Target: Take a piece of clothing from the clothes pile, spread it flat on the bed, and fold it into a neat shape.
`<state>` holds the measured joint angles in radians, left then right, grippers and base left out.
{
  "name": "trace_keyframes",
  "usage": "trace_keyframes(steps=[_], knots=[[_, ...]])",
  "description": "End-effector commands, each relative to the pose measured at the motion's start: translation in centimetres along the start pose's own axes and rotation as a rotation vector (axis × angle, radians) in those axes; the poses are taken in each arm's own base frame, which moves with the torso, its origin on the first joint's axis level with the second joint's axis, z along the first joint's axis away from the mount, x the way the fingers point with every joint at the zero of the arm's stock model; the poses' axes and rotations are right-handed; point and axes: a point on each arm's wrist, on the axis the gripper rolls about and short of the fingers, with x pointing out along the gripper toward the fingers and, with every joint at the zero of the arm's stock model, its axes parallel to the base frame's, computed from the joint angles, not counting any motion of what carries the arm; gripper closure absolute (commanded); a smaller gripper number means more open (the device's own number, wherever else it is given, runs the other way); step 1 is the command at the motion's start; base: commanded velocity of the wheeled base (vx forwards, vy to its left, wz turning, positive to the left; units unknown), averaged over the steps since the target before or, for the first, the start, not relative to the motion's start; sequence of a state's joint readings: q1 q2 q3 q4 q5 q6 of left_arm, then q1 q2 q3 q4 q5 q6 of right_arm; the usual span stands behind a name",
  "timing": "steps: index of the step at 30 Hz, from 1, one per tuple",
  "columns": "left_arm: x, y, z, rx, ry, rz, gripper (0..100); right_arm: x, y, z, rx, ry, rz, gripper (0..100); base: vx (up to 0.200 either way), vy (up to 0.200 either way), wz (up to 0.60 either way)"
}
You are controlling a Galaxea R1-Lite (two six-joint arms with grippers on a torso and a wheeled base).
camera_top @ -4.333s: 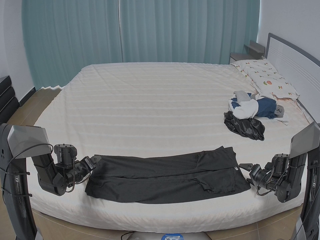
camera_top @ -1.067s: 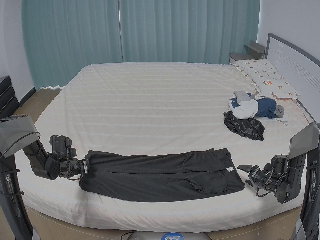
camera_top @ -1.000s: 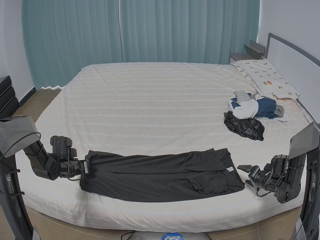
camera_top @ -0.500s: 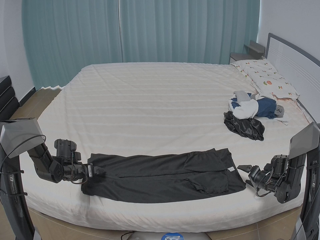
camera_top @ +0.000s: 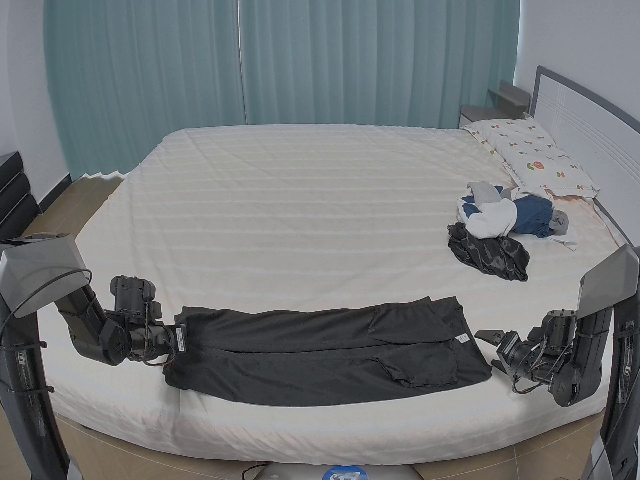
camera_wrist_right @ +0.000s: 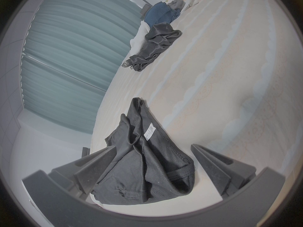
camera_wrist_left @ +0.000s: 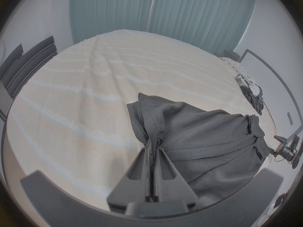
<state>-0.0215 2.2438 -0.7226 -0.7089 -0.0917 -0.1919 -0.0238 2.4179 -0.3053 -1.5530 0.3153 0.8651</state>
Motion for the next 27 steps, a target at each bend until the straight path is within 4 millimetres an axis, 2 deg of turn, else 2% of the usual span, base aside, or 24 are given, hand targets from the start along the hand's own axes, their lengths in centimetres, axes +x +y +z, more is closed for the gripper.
trace_keyframes(steps=[1, 9, 21, 27], knots=[[-1.22, -0.84, 0.8, 0.013, -0.042, 0.008, 100, 0.01, 0.07, 0.09, -0.004, -0.008, 0.01, 0, 0.0, 0.0, 0.0], [-2.05, -1.19, 1.09, 0.021, -0.064, 0.039, 100, 0.01, 0.07, 0.09, -0.004, -0.008, 0.01, 0, 0.0, 0.0, 0.0], [-1.7, -1.57, 0.73, 0.028, -0.052, 0.051, 100, 0.02, 0.1, 0.06, -0.005, -0.007, 0.011, 0, 0.0, 0.0, 0.0], [-1.33, -1.7, 0.85, 0.028, -0.056, 0.04, 100, 0.01, 0.07, 0.09, -0.004, -0.008, 0.01, 0, -0.2, 0.0, 0.0]])
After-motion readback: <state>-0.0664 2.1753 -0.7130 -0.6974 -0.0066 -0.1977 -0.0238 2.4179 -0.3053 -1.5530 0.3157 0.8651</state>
